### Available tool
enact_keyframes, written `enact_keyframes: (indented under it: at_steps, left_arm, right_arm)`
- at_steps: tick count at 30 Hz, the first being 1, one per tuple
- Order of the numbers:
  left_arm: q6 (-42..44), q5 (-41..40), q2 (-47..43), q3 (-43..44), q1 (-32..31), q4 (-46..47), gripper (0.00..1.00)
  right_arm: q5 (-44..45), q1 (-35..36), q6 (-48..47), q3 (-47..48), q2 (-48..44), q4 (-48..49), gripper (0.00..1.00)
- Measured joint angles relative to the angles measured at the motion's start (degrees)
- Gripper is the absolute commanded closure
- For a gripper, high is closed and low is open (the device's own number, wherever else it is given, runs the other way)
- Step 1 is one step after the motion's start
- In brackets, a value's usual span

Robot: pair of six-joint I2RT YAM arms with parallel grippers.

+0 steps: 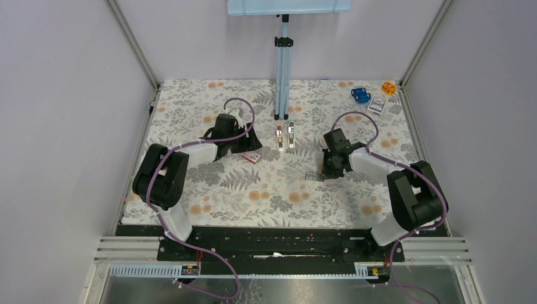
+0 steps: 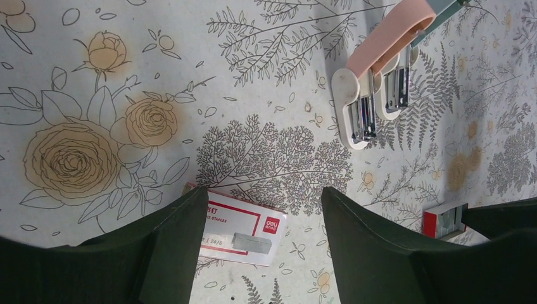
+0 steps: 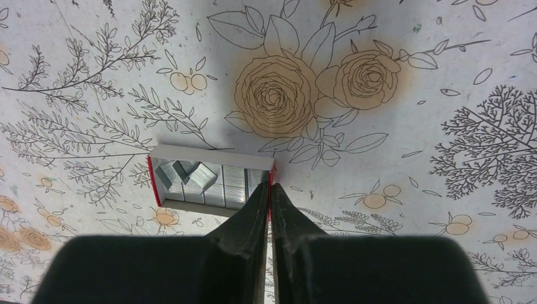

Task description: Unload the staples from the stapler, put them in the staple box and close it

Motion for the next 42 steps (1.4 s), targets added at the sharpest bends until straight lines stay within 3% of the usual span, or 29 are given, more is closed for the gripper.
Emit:
enact_keyframes:
  at_steps: [21, 42]
  left_arm:
    - [0.59, -5.81, -4.15, -2.38, -0.24, 0.09, 0.30]
    - [0.46, -8.46, -1.75, -4.26, -3.19, 0.13, 0.34]
  right_arm:
    - [-1.66, 0.00, -0.83, 0.04, 0.00, 0.00, 0.94]
    - [-3.72, 0.00, -1.46, 1.07, 0.02, 0.00, 0.99]
